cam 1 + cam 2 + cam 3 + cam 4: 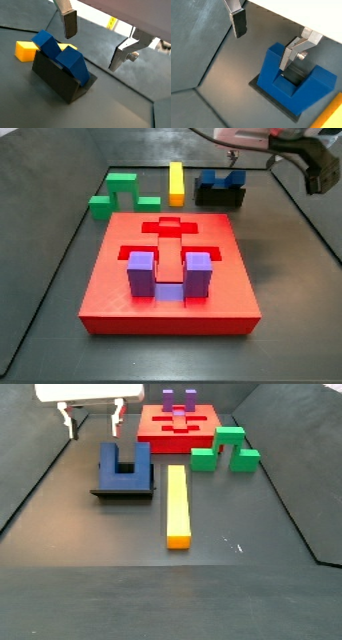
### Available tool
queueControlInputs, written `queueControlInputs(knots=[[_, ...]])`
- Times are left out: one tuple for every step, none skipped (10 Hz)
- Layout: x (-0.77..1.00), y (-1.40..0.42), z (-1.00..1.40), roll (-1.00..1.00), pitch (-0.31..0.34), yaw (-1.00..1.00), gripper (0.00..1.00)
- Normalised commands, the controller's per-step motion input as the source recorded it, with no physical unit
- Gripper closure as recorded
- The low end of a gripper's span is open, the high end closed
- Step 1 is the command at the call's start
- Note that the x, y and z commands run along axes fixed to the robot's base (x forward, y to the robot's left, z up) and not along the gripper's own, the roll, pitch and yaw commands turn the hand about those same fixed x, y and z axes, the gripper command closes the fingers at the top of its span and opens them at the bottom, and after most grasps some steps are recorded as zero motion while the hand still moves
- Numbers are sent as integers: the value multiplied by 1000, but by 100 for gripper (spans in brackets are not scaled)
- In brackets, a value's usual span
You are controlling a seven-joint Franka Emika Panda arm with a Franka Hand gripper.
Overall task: Pick up the blue object. Move up. Place the blue object on the fixture. Regrasp the blue object. Move to above the board. Insert the blue object.
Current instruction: Regrasp the blue object.
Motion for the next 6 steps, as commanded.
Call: queueControlInputs(knots=[[-37, 0, 0, 831, -83, 249, 0], [-100, -40, 0, 586, -60, 186, 0], [-3, -54, -103, 351, -14, 154, 0], [149, 0, -294, 0, 97, 43, 0], [46, 0, -349, 0, 89, 0, 0], [0, 0, -229, 0, 60, 0, 0]])
